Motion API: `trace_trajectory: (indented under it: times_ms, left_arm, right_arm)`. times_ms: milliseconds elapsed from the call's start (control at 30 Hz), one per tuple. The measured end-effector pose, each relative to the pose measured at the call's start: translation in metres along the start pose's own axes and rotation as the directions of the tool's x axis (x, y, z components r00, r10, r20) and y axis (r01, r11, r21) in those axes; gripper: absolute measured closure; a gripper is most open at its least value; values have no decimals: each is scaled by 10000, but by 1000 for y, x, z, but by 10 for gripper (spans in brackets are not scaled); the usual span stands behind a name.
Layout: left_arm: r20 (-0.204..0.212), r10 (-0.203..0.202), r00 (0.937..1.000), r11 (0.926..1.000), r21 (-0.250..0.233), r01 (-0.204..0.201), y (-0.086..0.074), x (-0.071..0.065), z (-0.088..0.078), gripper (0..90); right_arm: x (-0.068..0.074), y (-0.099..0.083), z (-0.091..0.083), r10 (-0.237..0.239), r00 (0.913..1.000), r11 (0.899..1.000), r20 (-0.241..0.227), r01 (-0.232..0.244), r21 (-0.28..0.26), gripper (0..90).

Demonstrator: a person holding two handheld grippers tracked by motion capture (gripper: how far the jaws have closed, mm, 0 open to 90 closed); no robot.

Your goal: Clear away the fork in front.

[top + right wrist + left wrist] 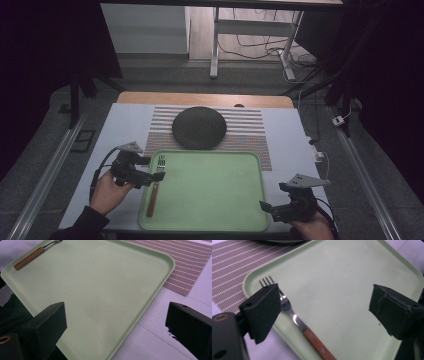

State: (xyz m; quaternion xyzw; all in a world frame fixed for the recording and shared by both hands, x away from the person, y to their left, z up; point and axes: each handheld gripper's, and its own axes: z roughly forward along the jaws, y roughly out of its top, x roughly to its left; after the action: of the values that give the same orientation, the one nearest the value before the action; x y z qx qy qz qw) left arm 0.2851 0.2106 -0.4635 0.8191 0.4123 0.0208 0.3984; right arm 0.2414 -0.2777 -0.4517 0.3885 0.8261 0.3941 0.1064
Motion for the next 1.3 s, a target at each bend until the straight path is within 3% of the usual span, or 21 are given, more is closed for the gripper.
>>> trace_trajectory:
  times_ms: [433, 800, 1167, 1300]
  left_arm:
    - [-73, -270, 9996, 9970, -730, 264, -33, -10, -38, 40]
    - [-181, -659, 9977, 9898, -1281, 631, -59, -11, -62, 13]
    - [-293, -889, 9956, 9894, -1177, 849, -84, -11, -68, 0]
    - [-629, -943, 9936, 9912, -992, 878, -91, -12, -70, 0]
  right_arm:
    - [-1, 0, 0, 20, 10000, 10000, -35, -20, -4, 35]
    - [-1, 0, 0, 69, 10000, 10000, 3, -69, -13, 33]
    - [-1, 0, 0, 96, 10000, 10000, -13, -96, -21, 29]
    - [-1, 0, 0, 137, 9999, 9999, -10, -137, -4, 29]
